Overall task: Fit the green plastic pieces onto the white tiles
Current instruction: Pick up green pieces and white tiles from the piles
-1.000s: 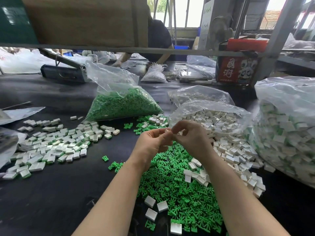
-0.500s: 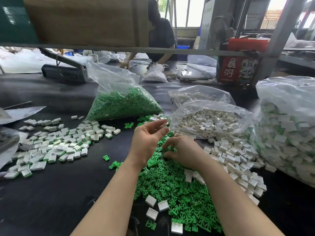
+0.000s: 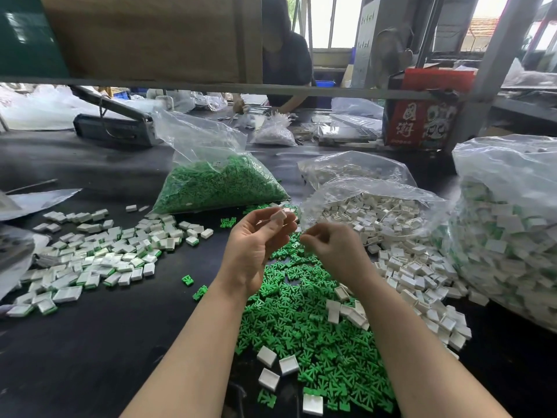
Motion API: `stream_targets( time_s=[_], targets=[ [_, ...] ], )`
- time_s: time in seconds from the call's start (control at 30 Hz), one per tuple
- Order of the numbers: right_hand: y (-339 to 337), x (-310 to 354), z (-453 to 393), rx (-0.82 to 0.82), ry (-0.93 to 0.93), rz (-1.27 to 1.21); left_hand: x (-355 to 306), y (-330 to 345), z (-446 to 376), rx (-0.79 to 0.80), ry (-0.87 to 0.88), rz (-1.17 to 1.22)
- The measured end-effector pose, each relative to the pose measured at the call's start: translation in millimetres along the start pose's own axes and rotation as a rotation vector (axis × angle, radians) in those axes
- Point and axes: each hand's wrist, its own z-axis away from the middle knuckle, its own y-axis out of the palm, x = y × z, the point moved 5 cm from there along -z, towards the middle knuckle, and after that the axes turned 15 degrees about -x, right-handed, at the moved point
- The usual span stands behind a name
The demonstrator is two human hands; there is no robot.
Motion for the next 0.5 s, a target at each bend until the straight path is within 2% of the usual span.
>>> stream_targets(
  time_s=[0.13, 0.23, 0.37, 0.5],
  targets=[
    [-11.8, 9.0, 0.1, -0.039, 0.189, -0.5, 0.8, -0.2, -1.2, -0.005, -0.027, 0.006],
    [-13.3, 11.6, -0.5, -0.035, 0.329, -0.749, 1.3, -0.2, -1.5, -0.035, -0.01, -0.044],
    [-11.9, 11.1, -1.8, -0.021, 0.436, -0.909, 0.5, 1.6, 0.7, -0.018, 0.002, -0.063],
    [-12.0, 11.0, -2.1, -0.006, 0.444, -0.942, -1.2, 4.8, 3.5, -0.002, 0.047, -0.123]
  ],
)
